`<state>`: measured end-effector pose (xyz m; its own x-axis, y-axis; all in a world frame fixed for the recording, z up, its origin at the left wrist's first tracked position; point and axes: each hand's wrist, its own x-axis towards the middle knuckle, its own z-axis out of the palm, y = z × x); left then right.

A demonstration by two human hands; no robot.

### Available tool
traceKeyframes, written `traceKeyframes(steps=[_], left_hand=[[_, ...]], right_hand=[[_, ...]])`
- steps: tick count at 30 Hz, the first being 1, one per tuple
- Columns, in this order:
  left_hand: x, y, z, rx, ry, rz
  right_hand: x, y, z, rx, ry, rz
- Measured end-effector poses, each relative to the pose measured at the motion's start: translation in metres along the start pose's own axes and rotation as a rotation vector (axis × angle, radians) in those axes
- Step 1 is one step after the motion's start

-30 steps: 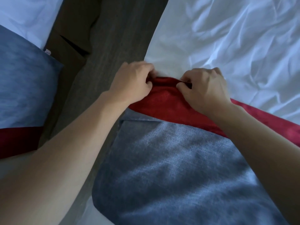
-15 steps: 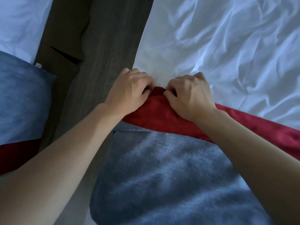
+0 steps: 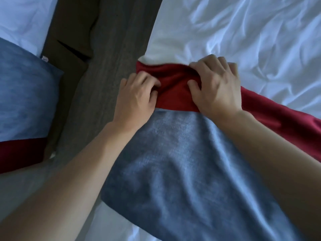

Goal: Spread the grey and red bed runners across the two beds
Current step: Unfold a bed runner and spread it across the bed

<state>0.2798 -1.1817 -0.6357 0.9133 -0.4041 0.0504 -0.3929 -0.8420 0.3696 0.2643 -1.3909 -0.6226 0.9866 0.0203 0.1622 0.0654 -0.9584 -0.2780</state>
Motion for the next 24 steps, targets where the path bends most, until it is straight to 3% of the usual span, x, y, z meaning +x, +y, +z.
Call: traceKeyframes(steps=[5, 12, 17, 24], left_hand=[[-0.086, 0.004, -0.006, -0.025, -0.009, -0.101], [-0.218, 0.021, -0.010, 0.010, -0.106, -0.062], [-0.277, 0.032, -0.016, 0.029, -0.176, 0.044], [-0.286, 0.034, -0.026, 0.288, -0.249, 0.207]], right_hand=[[-0.078, -0.038, -0.015, 0.042, 0.040, -0.125], [-0.232, -0.100, -0.021, 0.115, -0.142, -0.227], [-0.313, -0.107, -0.027, 0.078, -0.316, -0.228], [-0.319, -0.103, -0.031, -0.051, -0.168, -0.171]])
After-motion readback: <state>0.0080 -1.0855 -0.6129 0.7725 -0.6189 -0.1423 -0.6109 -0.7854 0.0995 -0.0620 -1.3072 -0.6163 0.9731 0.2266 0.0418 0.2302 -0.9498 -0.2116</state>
